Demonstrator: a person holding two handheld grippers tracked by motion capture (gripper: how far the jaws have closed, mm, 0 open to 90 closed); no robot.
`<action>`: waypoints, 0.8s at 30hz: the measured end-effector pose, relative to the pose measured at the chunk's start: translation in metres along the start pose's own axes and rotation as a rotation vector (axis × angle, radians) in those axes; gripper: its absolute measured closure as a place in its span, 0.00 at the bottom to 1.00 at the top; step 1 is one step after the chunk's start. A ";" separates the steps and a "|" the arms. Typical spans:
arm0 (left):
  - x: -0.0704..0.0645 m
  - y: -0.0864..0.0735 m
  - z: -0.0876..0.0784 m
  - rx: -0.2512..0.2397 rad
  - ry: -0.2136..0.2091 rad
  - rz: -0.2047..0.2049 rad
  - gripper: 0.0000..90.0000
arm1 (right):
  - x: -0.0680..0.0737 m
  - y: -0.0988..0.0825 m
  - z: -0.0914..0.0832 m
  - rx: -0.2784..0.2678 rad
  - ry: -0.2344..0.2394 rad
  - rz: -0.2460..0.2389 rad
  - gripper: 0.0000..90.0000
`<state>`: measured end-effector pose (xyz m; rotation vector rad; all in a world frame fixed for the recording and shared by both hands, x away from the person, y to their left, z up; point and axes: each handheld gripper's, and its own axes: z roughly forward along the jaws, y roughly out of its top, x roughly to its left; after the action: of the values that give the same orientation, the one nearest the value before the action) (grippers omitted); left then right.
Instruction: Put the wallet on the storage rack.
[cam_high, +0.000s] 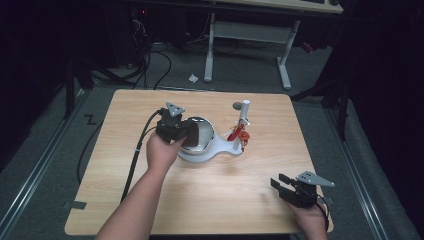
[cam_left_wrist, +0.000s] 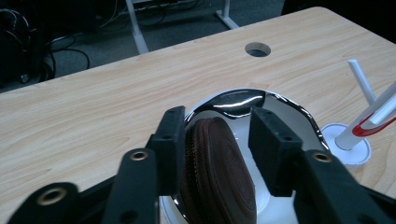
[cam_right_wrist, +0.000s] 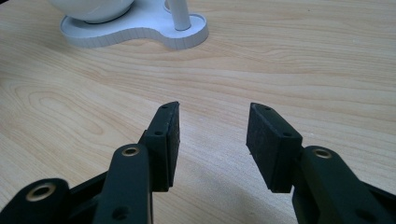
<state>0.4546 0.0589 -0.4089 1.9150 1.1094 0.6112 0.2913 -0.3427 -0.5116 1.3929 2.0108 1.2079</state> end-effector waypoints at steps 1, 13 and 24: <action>0.001 0.000 -0.003 -0.014 0.000 -0.005 0.56 | 0.000 0.000 0.000 0.000 0.000 -0.002 0.60; 0.005 -0.004 -0.026 -0.039 -0.062 -0.006 0.45 | 0.000 0.002 0.002 -0.012 -0.002 0.007 0.55; 0.023 -0.034 -0.042 -0.071 -0.118 -0.059 0.34 | 0.002 0.000 0.010 0.009 0.029 0.000 0.53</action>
<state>0.4186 0.1054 -0.4143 1.8272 1.0513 0.4920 0.2979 -0.3370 -0.5172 1.3877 2.0381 1.2269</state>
